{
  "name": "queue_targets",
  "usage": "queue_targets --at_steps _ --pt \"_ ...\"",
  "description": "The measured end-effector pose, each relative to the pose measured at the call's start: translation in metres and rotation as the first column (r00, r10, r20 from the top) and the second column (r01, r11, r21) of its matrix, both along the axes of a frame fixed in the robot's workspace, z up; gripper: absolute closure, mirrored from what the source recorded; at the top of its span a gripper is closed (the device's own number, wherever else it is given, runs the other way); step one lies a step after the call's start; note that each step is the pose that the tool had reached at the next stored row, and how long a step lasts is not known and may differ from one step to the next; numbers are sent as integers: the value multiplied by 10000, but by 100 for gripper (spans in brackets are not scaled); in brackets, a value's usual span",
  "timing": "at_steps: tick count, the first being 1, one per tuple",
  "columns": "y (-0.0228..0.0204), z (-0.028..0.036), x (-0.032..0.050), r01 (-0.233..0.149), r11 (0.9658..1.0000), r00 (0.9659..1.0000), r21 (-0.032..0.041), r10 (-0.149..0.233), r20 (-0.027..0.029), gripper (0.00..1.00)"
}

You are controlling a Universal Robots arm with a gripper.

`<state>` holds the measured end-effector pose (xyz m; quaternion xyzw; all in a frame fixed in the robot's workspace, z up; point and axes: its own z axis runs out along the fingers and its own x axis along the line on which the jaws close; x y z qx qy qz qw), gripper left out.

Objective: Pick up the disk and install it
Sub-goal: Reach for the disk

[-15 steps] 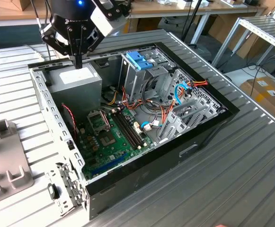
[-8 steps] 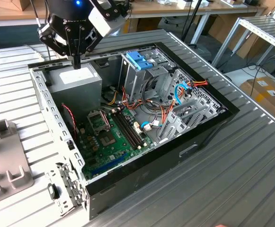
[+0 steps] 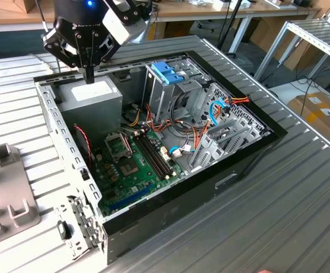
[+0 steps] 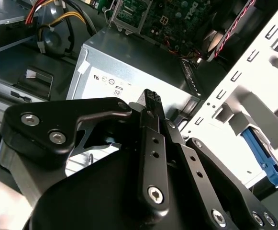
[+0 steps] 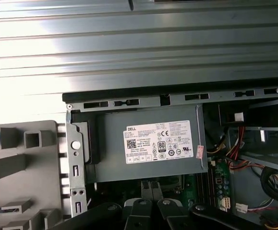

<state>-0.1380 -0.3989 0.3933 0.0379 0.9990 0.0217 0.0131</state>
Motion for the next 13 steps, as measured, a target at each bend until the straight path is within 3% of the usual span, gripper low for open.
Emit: queue_targets --at_steps 13 --pt "0 0 -79 -1 10000 10000 0 1 0 89"
